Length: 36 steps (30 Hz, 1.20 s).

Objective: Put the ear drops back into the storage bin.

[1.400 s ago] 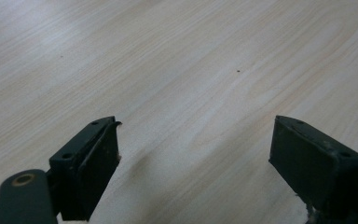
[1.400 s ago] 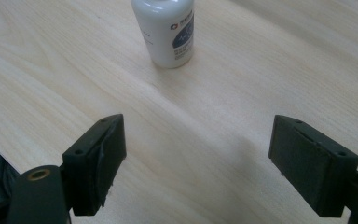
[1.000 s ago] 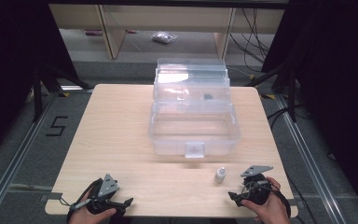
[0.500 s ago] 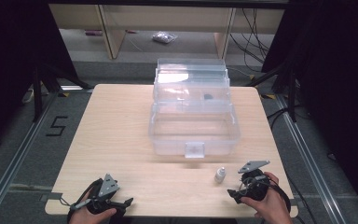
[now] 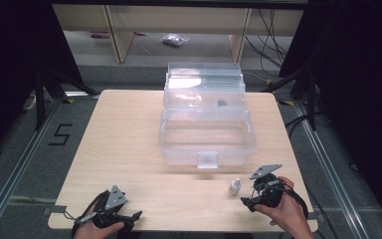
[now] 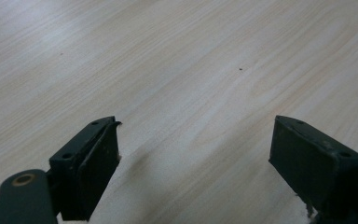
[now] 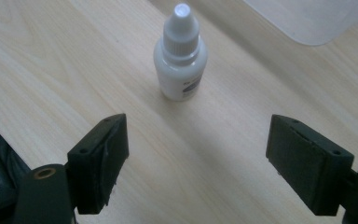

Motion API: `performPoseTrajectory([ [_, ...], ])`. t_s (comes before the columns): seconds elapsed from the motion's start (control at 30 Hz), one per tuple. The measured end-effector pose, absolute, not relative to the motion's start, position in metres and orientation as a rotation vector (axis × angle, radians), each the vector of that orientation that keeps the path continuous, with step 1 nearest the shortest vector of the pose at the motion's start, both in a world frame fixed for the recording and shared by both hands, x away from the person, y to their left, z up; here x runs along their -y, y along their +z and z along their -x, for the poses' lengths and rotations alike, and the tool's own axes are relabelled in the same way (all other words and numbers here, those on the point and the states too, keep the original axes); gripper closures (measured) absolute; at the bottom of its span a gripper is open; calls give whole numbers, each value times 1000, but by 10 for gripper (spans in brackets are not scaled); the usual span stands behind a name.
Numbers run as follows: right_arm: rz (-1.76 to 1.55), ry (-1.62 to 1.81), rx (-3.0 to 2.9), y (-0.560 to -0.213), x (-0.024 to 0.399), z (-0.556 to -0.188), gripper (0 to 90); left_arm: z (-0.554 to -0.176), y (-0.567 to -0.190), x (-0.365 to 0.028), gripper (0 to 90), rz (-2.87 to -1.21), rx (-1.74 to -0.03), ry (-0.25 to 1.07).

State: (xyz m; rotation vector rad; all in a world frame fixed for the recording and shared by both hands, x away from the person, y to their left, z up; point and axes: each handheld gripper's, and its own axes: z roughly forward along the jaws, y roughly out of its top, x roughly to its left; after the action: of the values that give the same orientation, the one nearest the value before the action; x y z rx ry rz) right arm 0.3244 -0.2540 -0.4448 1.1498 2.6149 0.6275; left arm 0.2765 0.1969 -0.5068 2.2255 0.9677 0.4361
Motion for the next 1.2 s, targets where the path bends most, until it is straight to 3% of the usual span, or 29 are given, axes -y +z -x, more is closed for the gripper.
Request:
performPoseTrajectory([
  [1.2,-988,461,-2751,-442,216,-358,308,-277,-507,-197,151,-2226,-966,434],
])
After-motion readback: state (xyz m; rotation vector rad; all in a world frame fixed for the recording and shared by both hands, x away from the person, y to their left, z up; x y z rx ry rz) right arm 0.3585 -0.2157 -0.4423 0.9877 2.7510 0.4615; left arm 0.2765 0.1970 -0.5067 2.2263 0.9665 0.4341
